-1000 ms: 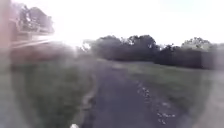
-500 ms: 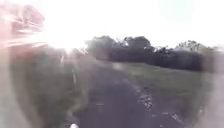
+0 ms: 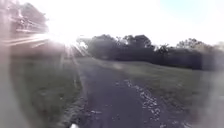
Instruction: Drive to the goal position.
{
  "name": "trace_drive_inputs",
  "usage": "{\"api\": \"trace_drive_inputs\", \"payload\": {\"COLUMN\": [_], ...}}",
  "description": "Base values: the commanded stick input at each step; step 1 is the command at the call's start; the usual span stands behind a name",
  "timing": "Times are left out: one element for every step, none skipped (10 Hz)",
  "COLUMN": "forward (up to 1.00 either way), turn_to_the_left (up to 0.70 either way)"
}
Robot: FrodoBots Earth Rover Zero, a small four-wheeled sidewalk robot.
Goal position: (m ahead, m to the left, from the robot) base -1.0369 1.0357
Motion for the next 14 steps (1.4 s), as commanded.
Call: {"api": "trace_drive_inputs", "payload": {"forward": [0.06, 0.17, 0.49, 0.72, 0.85, 0.85, 0.85, 0.85, 0.85, 0.85, 0.85, 0.85, 0.85, 0.85], "turn_to_the_left": [0.00, 0.00, 0.00, 0.00, 0.00, 0.00, 0.00, 0.00, 0.00, 0.00, 0.00, 0.00, 0.00, 0.00]}}
